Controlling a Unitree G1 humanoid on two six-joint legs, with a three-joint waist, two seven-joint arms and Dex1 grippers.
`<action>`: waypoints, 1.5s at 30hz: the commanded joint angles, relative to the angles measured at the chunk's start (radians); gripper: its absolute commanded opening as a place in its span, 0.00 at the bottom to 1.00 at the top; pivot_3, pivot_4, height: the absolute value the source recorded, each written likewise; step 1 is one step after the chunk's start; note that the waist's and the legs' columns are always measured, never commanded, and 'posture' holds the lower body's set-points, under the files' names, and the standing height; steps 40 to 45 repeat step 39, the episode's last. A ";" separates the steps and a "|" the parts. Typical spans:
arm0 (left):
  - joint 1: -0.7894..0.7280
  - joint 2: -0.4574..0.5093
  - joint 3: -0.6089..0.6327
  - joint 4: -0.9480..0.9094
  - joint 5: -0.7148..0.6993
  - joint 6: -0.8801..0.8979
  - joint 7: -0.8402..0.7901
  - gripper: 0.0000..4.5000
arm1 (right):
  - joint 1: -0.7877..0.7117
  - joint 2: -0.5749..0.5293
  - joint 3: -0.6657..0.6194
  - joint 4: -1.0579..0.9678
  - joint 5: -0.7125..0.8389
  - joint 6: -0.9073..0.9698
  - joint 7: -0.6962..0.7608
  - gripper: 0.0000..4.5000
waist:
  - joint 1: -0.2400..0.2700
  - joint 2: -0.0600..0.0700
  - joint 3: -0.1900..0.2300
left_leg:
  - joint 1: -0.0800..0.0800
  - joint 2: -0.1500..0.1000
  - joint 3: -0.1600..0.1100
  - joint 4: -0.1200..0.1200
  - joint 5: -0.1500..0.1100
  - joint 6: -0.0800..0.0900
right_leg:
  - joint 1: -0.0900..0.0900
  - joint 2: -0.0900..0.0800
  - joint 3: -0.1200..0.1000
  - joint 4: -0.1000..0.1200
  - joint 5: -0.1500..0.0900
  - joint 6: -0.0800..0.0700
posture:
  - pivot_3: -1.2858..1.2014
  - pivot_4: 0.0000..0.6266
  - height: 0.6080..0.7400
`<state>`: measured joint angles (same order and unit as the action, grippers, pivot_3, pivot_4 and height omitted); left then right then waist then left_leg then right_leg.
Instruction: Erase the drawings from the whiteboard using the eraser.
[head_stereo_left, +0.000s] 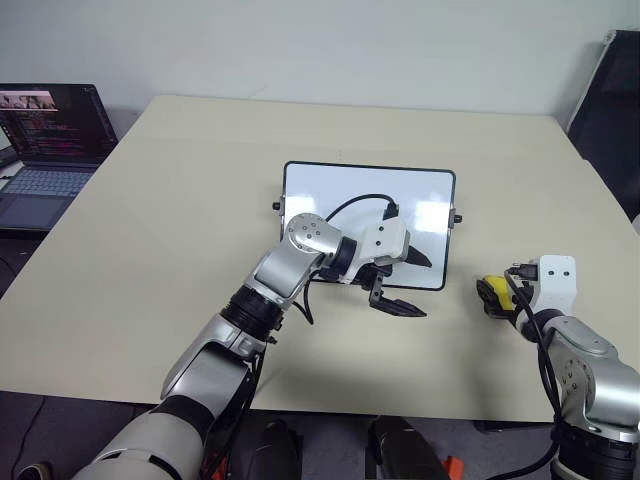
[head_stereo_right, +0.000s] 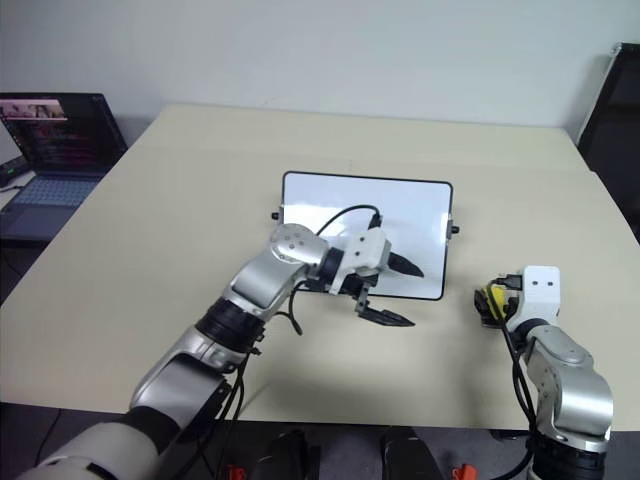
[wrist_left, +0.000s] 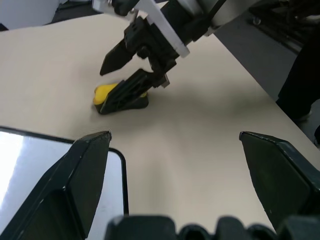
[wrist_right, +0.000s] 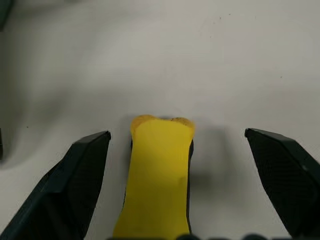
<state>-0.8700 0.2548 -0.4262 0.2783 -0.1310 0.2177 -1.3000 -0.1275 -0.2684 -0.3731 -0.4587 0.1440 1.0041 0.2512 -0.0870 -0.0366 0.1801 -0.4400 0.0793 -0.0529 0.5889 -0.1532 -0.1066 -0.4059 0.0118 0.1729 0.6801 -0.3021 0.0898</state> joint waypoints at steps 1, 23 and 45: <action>0.020 0.028 0.044 -0.065 -0.013 0.030 0.030 1.00 | -0.009 -0.005 -0.041 -0.125 0.052 -0.027 -0.002 0.99 | 0.000 0.001 0.000 | 0.000 0.000 0.000 0.000 0.000 0.000 | 0.000 0.000 0.000 0.000 0.000 0.000 | 0.52 0.24 1.00; 0.944 -0.008 0.713 -0.785 -0.202 0.378 0.830 1.00 | 0.612 0.252 0.168 -0.127 -0.056 -0.975 -0.092 0.99 | 0.002 0.000 -0.003 | 0.008 0.001 -0.001 0.004 -0.001 -0.002 | 0.003 -0.003 -0.003 0.000 -0.004 -0.009 | 0.52 0.24 1.00; 0.993 -0.021 0.644 -0.704 -0.107 0.165 0.966 1.00 | 0.654 0.177 0.126 -0.104 0.073 -0.924 -0.041 0.99 | 0.003 -0.005 -0.007 | 0.008 -0.002 0.005 0.003 -0.003 -0.003 | 0.001 -0.010 -0.003 -0.005 -0.004 -0.008 | 0.52 0.24 1.00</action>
